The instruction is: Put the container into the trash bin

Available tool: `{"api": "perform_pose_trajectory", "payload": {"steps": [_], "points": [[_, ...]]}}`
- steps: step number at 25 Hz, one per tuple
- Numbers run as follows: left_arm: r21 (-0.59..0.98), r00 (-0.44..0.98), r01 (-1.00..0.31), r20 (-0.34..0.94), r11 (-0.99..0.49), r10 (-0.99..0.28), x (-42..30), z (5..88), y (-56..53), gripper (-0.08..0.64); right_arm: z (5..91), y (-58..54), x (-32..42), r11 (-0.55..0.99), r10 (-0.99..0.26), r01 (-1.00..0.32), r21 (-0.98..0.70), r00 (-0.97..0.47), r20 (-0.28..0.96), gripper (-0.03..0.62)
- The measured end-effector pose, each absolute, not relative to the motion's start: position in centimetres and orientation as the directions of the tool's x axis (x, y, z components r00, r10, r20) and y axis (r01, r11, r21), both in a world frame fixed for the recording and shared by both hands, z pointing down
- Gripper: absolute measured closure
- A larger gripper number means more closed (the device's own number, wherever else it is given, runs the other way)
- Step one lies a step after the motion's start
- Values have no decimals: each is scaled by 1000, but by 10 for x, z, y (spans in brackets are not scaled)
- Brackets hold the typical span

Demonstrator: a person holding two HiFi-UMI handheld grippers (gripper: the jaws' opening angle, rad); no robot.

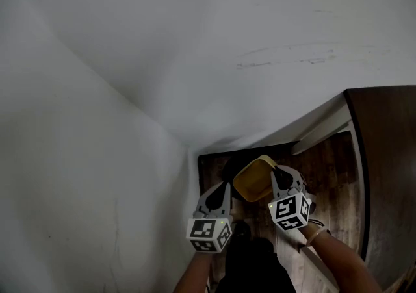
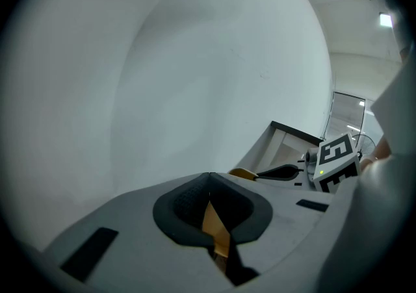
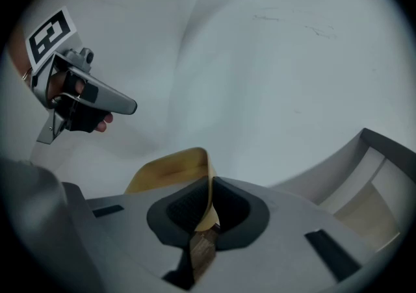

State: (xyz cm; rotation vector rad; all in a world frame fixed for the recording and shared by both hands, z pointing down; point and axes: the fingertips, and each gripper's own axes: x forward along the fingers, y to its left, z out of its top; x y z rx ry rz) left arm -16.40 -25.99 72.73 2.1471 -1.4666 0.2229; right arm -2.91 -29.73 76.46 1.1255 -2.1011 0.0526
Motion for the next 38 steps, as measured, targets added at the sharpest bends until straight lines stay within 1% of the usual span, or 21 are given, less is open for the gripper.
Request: {"api": "perform_pose_trajectory", "payload": {"steps": [10,21,38], "points": [[346,404,-898,400,-272,-823,-159,738,-276,540,805,-302,-43,652,-659,-697,297,-329,677,565],[363,405,-893,396,-265,-824,-169,750,-286,540,850,-304,-62,674,-587,-705,223,-326,741,545],[394,392,-888,383,-236,-836,-185,752,-285,540,870,-300,-75,667,-533,-733,133,-345,773,520]]}}
